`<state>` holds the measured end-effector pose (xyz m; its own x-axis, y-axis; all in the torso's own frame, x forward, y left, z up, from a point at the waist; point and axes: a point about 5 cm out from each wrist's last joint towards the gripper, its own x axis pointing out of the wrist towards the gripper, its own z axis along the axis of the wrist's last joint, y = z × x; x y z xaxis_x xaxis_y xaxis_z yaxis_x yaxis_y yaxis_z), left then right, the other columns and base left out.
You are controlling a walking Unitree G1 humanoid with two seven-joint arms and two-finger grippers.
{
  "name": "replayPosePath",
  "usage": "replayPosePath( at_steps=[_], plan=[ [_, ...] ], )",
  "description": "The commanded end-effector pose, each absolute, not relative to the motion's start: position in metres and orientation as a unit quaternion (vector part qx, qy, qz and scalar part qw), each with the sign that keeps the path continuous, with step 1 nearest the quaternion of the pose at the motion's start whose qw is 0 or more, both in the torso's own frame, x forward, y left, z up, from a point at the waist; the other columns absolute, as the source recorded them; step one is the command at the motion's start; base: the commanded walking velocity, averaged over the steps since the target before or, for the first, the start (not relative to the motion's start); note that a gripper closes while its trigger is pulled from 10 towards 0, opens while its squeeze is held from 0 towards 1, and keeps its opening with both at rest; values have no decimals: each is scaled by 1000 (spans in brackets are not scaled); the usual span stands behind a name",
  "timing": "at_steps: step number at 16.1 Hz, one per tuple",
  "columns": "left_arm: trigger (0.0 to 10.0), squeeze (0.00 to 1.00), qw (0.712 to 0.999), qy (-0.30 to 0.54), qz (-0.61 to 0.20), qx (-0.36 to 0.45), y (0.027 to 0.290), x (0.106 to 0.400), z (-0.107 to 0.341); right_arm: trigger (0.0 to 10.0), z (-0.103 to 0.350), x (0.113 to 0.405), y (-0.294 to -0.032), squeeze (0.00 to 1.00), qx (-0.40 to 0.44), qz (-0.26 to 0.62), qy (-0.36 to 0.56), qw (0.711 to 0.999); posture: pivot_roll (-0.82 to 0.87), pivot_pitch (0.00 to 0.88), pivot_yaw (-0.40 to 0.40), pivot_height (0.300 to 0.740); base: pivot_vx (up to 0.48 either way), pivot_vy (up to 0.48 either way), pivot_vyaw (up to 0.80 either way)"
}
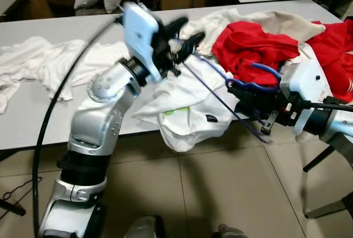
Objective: Hang hanger
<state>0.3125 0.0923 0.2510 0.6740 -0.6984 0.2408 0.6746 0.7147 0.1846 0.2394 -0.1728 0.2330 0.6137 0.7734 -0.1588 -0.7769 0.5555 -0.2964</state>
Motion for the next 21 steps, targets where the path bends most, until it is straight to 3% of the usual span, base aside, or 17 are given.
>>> replayPosePath(
  at_steps=[1,11,14,15,17,18,19,20,21],
  plan=[
    [10000,0,919,-146,-362,47,97,315,251,10000,241,238,-173,0,-172,448,-6,877,-143,0,36,740,0,0,0],
    [10000,0,924,-132,-349,77,106,322,243,10000,252,241,-177,0,-173,454,-14,874,-149,0,35,740,0,0,0],
    [10000,0,926,-169,-339,2,112,320,261,10000,247,242,-181,0,-176,433,-3,884,-140,0,25,740,0,0,0],
    [10000,0,921,-192,-337,-36,120,315,273,10000,240,243,-185,0,-176,393,9,903,-135,0,18,740,0,0,0],
    [10000,0,927,-179,-325,-51,127,316,274,10000,233,243,-189,0,-175,364,17,915,-133,0,18,740,0,0,0],
    [10000,318,935,-170,-309,-46,136,315,273,10000,227,245,-193,0,-165,317,22,934,-132,0,16,740,0,0,0],
    [10000,722,945,-157,-286,-36,145,316,266,10000,225,248,-195,0,-156,275,18,948,-129,0,17,740,0,0,0],
    [10000,722,945,-157,-286,-36,145,316,266,10000,225,248,-195,0,-156,275,18,948,-129,0,17,740,0,0,0],
    [10000,859,960,-132,-248,-9,156,316,252,10000,223,251,-197,0,-146,238,17,960,-132,0,19,740,0,0,0]
  ],
)
